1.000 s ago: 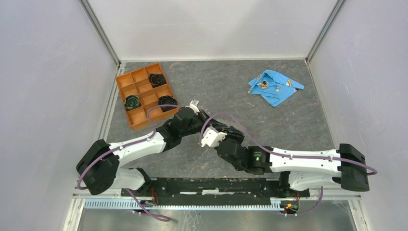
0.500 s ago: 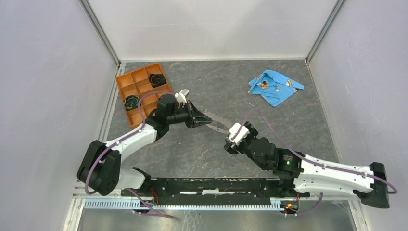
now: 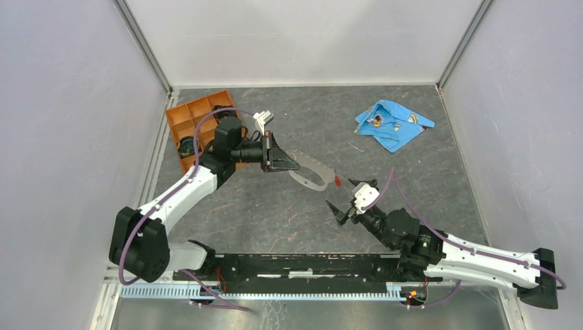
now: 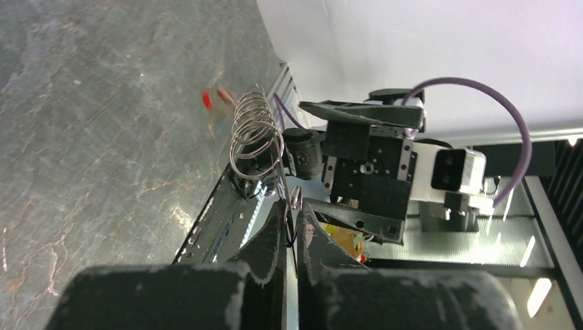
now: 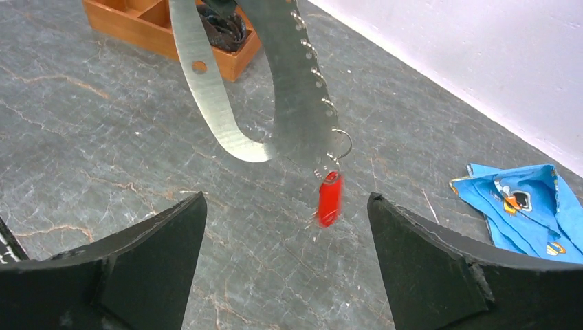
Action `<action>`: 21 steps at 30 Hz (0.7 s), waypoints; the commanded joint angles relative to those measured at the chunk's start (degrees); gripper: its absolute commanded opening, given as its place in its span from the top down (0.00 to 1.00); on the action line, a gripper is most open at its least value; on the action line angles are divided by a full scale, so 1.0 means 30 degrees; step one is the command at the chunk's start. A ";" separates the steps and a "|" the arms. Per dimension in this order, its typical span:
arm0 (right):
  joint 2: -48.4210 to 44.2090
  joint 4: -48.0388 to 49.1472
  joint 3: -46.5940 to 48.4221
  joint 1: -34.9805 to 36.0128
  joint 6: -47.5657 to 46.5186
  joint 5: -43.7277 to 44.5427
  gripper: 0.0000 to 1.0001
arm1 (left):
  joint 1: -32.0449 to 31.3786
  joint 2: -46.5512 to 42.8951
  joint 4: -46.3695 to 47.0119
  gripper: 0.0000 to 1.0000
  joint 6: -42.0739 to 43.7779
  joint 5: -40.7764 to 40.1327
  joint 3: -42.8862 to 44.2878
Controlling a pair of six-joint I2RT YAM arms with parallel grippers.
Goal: Remove the keys from the keyring
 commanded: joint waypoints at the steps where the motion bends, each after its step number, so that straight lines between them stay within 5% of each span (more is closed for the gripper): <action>1: -0.0008 0.1743 -0.0186 -0.0037 -0.0243 0.0653 0.04 | 0.0110 -0.0953 0.0215 0.98 0.1082 0.2223 0.1867; 21: -0.2518 0.5645 -0.0923 -0.0023 -0.1874 -0.1486 0.02 | -0.0009 -0.2800 0.1077 0.98 -0.0692 0.3246 0.3906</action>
